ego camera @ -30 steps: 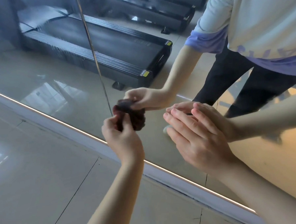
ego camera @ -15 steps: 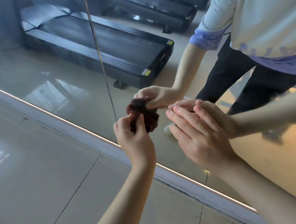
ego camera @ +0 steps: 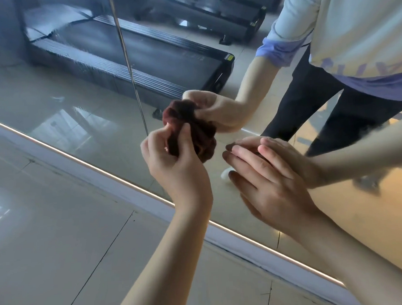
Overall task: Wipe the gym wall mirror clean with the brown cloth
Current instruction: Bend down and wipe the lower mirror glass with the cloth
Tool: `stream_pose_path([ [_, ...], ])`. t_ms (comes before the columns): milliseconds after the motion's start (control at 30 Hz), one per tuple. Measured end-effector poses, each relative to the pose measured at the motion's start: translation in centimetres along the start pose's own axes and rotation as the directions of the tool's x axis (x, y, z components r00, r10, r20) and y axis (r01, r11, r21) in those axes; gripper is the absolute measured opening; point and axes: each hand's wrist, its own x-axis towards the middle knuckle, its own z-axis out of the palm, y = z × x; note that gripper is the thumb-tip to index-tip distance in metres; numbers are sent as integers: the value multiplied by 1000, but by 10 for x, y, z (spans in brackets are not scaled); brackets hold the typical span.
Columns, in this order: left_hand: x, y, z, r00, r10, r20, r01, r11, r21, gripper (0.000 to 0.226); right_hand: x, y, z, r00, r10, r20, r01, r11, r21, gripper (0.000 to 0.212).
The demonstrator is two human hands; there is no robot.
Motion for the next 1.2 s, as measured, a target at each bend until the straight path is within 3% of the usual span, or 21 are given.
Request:
stream_pose_path([
  [67, 0, -5, 0, 998, 0, -62, 1, 1000, 17, 30, -1, -1, 0, 1000, 6, -2, -6, 1000, 13, 20],
  [233, -7, -27, -3, 950, -300, -88, 304, 952, 33, 16, -2, 0, 1, 1000, -8, -15, 8, 1000, 4, 20],
  [300, -7, -20, -1, 961, -267, -66, 268, 963, -3, 21, -4, 2, 1, 1000, -23, 8, 23, 1000, -2, 24],
  [400, -12, -4, 0, 1000, 9, 16, -9, 999, 39, 12, -7, 3, -1, 998, -32, 46, 32, 999, 2, 25],
  [467, -18, -7, -1, 996, 79, 39, -82, 994, 73, 9, -6, 2, -1, 999, -23, 47, 22, 1000, 8, 25],
  [667, -18, -20, 2, 980, -198, -33, 200, 979, 49, 11, -10, 0, 2, 1000, -14, 23, 14, 1000, 1, 26],
  [767, -23, -18, 2, 974, -227, 24, 226, 973, 37, 25, -13, 2, 2, 999, -25, 36, 25, 1000, -15, 26],
  [867, -17, -23, -12, 984, -176, 41, 172, 982, 83, 24, -13, 0, 2, 999, -10, 32, 10, 1000, -4, 23],
  [1033, 2, -22, -48, 958, -138, 251, 108, 986, 130, 35, -13, -1, 2, 1000, 3, 14, -3, 1000, -4, 23],
  [1133, 12, -18, -57, 910, -131, 393, 77, 986, 150, 38, -13, -1, 2, 1000, 2, 18, -2, 1000, -7, 23],
  [1200, 19, -17, -59, 863, -175, 473, 135, 984, 118, 34, -13, -2, 2, 1000, 3, 29, -3, 1000, -4, 23],
])
